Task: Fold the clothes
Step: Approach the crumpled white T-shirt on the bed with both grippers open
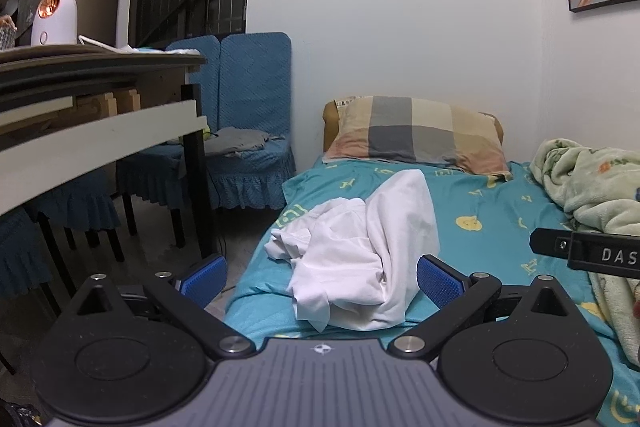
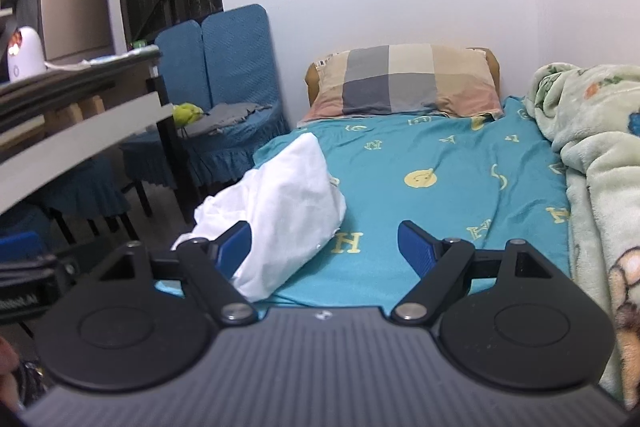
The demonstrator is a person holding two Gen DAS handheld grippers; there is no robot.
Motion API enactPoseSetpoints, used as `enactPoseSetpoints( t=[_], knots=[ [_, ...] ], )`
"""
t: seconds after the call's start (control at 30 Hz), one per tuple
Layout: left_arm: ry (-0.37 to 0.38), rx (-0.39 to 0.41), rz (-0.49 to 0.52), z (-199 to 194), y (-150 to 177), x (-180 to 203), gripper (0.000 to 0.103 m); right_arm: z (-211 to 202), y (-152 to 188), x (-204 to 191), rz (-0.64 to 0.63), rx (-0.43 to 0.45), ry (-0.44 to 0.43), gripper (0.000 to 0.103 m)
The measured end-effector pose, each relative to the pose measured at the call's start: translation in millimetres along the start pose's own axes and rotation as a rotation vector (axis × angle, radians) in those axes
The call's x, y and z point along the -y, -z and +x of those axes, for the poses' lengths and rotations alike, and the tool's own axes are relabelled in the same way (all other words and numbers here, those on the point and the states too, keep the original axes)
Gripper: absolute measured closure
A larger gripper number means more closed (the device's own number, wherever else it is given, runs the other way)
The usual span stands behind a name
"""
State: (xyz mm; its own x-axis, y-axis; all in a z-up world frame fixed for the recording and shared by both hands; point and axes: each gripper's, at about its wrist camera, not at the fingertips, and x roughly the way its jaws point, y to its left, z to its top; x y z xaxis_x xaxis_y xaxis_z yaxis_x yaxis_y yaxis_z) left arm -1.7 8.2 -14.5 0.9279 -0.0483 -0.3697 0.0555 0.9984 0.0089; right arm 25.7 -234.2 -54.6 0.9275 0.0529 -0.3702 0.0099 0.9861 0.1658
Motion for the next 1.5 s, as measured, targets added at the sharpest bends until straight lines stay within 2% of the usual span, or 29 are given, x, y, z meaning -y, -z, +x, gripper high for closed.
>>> enactPoseSetpoints(
  t=[0.2,0.27,0.53,0.6,0.73,0.9,1.07,1.23,1.5],
  knots=[
    [0.016,0.007,-0.043,2.0,3.8,-6.4,0.001,1.5,-3.3,0.3,0.005,-0.01,0.019,0.021],
    [-0.005,0.021,-0.037,2.6,3.2,-7.1,0.001,3.5,-10.1,-4.6,-0.006,-0.033,0.029,0.021],
    [-0.032,-0.006,-0.043,11.8,5.2,-10.0,0.001,-4.5,-34.6,-15.5,0.0,0.015,-0.017,0.021],
    [-0.04,-0.015,-0.037,13.8,7.0,-8.9,0.001,-2.5,-23.7,-10.6,-0.001,0.013,-0.015,0.021],
    [-0.036,-0.05,-0.042,21.0,9.4,-8.1,0.002,9.2,-2.3,-0.2,0.035,-0.063,0.003,0.021],
    [-0.022,-0.052,-0.046,21.1,10.6,-10.6,0.002,2.9,-3.6,-2.6,0.039,-0.027,-0.014,0.021],
    [-0.046,-0.068,0.002,25.6,10.0,-6.7,0.002,-3.7,-4.8,1.1,0.049,-0.066,-0.047,0.021],
    [-0.024,-0.107,0.008,44.1,2.3,-6.6,0.002,-9.9,-7.5,12.0,0.096,-0.055,-0.029,0.021],
    [0.116,-0.154,0.081,116.5,-25.3,13.9,0.002,-11.2,-10.8,27.0,0.157,-0.056,0.019,0.021]
  ],
)
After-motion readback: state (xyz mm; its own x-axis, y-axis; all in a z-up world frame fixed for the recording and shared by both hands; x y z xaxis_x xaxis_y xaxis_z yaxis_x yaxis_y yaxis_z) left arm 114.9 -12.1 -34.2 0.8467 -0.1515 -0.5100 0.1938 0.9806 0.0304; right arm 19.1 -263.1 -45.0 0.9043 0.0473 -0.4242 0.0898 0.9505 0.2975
